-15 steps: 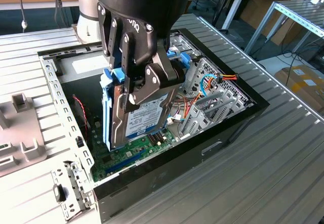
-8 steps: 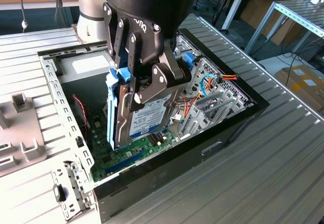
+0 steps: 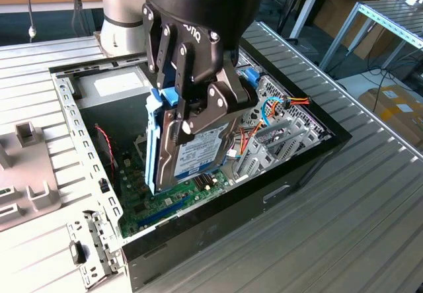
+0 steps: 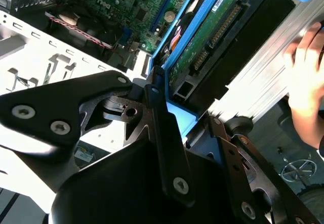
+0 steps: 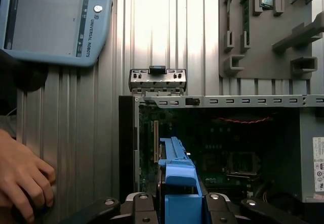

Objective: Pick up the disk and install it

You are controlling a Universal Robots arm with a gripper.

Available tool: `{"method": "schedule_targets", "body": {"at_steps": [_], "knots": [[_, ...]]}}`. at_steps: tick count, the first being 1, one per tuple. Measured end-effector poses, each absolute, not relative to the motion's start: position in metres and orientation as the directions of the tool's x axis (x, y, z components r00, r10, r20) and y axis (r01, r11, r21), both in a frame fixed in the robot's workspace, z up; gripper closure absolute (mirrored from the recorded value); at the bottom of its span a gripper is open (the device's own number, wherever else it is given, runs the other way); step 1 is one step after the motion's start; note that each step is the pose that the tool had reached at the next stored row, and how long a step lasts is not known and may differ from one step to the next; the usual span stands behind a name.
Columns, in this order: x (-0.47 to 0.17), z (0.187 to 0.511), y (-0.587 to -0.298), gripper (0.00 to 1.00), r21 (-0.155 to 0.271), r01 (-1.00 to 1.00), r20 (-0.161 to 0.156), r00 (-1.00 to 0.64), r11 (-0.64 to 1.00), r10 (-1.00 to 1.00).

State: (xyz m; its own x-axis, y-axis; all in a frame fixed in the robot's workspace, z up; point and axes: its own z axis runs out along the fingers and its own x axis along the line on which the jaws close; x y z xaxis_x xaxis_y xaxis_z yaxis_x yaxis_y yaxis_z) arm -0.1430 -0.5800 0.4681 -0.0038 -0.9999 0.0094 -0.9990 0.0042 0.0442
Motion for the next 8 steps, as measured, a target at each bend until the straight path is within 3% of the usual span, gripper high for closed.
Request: {"method": "schedule_targets", "body": {"at_steps": [8], "knots": [[-0.1372, 0.4677, -0.5808, 0.63, 0.044, -0.999, 0.009, -0.004, 0.004, -1.000]]}}
